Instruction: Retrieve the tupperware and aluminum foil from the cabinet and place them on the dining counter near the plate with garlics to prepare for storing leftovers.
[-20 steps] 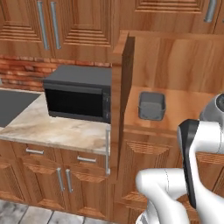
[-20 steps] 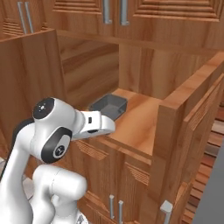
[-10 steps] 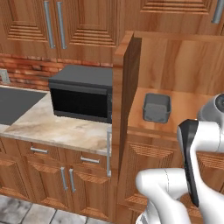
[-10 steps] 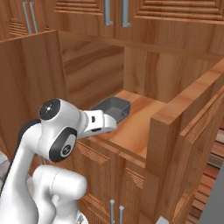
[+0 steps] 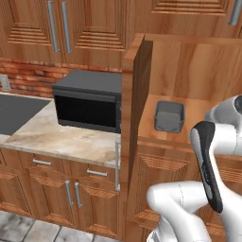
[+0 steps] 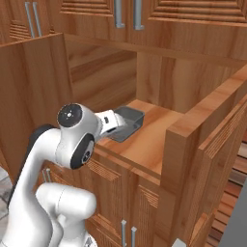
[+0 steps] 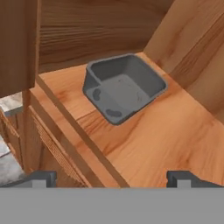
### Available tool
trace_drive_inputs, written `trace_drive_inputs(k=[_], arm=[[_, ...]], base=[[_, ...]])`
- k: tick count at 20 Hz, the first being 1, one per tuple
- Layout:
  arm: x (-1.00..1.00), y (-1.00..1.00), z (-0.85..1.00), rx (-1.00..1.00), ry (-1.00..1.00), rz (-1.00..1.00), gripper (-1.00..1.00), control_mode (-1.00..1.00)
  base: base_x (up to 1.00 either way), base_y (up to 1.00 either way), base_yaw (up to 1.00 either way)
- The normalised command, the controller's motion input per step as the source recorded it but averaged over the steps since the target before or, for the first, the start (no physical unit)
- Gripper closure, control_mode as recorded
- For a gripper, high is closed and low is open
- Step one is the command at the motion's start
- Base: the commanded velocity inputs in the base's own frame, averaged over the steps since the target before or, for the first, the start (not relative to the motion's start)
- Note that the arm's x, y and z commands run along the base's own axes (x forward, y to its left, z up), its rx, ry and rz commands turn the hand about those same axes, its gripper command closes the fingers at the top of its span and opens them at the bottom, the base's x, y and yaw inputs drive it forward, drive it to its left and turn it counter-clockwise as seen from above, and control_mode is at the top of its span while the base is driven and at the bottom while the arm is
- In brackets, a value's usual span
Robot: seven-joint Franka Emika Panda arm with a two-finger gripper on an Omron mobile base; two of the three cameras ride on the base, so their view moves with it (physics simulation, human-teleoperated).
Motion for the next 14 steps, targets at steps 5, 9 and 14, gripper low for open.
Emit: trace_drive_inputs(k=[5, 9, 14], arm=[[0.42, 0.0, 0.0, 0.02, 0.01, 0.24, -1.0, -1.0], [0.43, 0.1, 0.0, 0.05, 0.0, 0.13, -1.0, -1.0], [0.34, 0.16, -0.14, 0.0, 0.0, 0.2, -1.0, -1.0]], base=[[0.0, 0.0, 0.0], [0.0, 0.0, 0.0], [0.0, 0.0, 0.0]])
